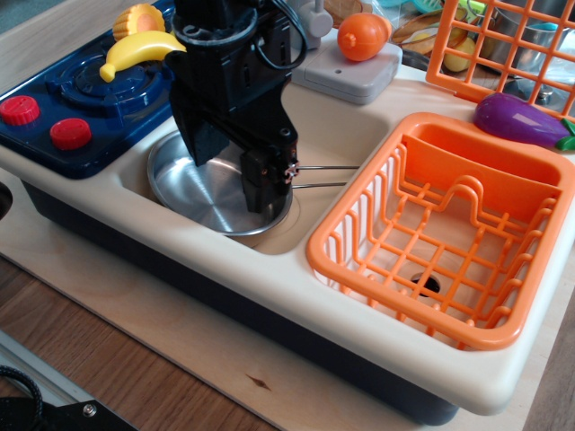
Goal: Put pan from sink into drying rack
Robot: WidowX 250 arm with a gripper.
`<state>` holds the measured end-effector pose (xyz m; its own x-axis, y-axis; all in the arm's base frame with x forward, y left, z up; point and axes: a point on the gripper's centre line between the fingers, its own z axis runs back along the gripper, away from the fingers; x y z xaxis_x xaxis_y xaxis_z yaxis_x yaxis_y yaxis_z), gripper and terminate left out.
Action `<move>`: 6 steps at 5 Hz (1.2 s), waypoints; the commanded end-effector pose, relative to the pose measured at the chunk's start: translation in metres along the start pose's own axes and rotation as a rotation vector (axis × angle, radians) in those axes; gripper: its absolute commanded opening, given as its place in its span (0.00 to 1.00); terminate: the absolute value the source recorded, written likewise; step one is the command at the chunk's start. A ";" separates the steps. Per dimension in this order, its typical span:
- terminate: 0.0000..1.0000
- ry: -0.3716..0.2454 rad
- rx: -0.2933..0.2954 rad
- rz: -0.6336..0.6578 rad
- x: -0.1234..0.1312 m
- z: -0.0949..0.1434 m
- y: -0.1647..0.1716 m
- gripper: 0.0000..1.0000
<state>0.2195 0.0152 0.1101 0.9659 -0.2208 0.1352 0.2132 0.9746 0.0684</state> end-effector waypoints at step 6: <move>0.00 -0.049 0.020 -0.112 -0.006 -0.049 0.006 0.00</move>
<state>0.2171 0.0173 0.0644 0.9368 -0.3365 0.0959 0.3311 0.9411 0.0683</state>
